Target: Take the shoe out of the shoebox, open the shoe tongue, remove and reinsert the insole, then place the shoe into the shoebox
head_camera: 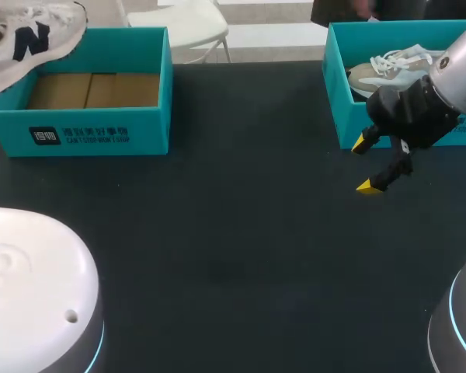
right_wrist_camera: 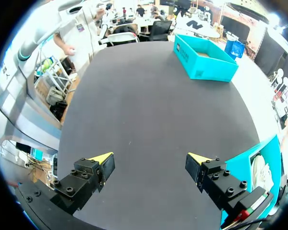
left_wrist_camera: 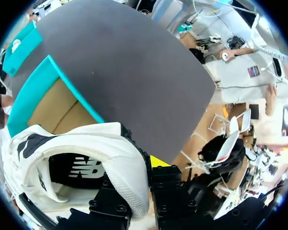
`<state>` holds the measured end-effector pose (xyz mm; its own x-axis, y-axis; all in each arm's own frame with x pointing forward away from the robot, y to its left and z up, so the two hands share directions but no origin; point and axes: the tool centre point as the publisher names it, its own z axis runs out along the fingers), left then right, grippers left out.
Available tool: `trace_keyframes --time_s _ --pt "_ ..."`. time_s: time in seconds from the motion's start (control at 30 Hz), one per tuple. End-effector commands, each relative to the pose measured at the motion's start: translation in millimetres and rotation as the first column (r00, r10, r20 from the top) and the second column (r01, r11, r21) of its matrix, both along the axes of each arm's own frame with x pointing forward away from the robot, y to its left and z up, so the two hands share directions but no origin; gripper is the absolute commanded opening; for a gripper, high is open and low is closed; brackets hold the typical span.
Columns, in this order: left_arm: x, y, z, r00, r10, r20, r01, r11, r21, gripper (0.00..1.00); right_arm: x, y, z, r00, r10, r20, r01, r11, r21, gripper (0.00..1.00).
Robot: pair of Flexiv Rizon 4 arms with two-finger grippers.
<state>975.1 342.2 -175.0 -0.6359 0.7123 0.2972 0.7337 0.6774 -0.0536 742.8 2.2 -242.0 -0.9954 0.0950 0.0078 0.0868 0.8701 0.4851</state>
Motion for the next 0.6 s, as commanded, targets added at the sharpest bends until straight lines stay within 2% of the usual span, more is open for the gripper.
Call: trace_keyframes --time_s 0.03,0.1,0.13,0.6 --pt "1.1 -2 11 0.771 -0.636 -0.026 0.637 0.770 0.044 0.00 -0.2 1 -1 1.000 -0.002 0.000 0.002 1.000 -0.003 1.00" --pt "1.5 -1 17 0.693 -0.721 -0.005 0.720 0.692 0.048 0.00 -0.2 1 -1 1.000 -0.002 0.000 0.002 1.000 -0.003 1.00" --pt "1.3 0 19 0.675 -0.738 0.016 0.736 0.675 0.060 0.00 -0.2 1 -1 1.000 -0.002 0.000 0.002 1.000 -0.003 1.00" --pt "1.8 0 22 0.676 -0.737 0.027 0.733 0.676 0.077 0.00 -0.2 1 -1 1.000 -0.002 0.000 0.002 1.000 -0.003 1.00"
